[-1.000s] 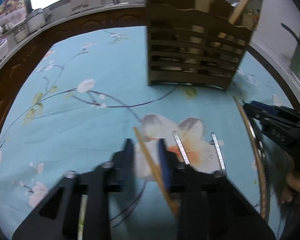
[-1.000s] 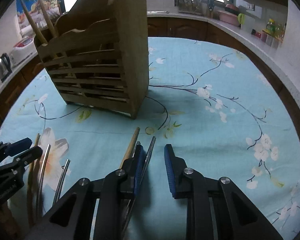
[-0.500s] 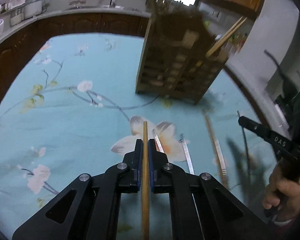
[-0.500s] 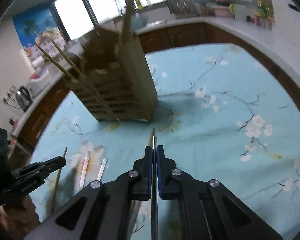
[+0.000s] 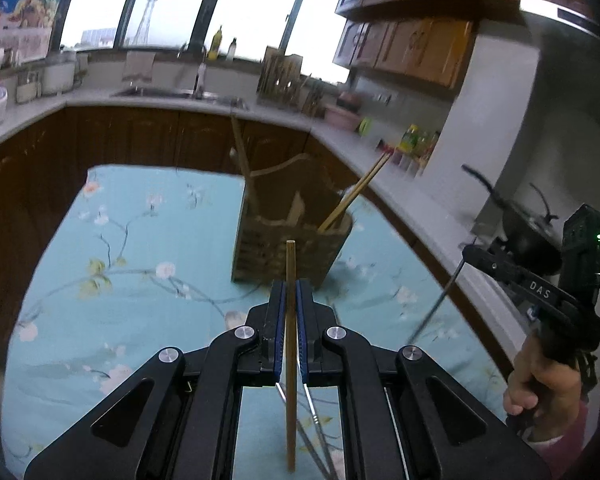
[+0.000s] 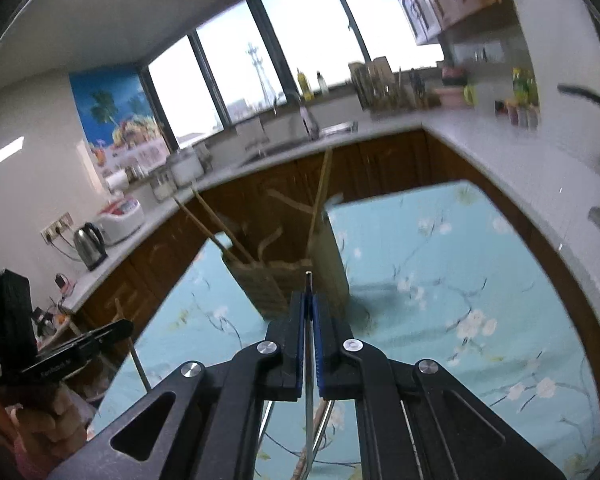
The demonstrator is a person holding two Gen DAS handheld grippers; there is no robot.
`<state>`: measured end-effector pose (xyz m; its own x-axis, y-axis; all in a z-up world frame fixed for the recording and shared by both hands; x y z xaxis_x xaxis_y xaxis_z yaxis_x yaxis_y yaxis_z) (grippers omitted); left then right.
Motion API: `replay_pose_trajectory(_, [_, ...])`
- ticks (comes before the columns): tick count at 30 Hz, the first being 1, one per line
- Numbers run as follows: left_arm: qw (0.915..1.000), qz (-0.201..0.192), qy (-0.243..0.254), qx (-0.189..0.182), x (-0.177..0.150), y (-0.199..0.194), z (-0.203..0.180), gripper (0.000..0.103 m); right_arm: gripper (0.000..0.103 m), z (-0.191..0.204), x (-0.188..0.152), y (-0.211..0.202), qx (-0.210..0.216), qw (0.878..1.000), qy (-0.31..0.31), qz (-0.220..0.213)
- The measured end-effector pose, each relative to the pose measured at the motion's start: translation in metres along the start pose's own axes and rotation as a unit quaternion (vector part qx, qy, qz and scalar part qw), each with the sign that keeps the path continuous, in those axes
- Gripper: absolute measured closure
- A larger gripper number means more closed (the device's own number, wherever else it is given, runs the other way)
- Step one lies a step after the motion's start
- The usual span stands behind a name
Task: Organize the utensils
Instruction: 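Lift both chopsticks and carry them over the wooden holder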
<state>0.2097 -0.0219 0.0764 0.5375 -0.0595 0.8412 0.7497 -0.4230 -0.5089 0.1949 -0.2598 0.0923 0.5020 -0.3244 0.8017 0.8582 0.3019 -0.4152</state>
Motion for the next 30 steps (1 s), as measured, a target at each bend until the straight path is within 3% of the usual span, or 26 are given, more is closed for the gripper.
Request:
replay_pose_trajectory(6, [0.9996, -0.027, 0.001, 0.002, 0.013, -0.018, -0.003, 0.099, 0.099, 0.009, 0.016, -0.018, 0.008, 0.999, -0.007, -0.03])
replay_pose_trajectory(30, [0.9955, -0.091, -0.009, 0.024, 0.06, -0.019, 0.005, 0.099, 0.099, 0.019, 0.034, -0.012, 0.019, 0.999, -0.005, -0.049])
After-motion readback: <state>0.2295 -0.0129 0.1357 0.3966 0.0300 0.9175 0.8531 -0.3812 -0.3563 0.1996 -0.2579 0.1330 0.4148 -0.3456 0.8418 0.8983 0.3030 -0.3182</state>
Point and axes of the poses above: each gripper's, at about its wrist camera, not at the fingertips, and y roughly the way its jaws point, z to its left, x to its top, the point moved 5 cm from there along y, roughly the way its jaws point, and after that the axes turned 7 degrees about y, right-handed, at the moved point
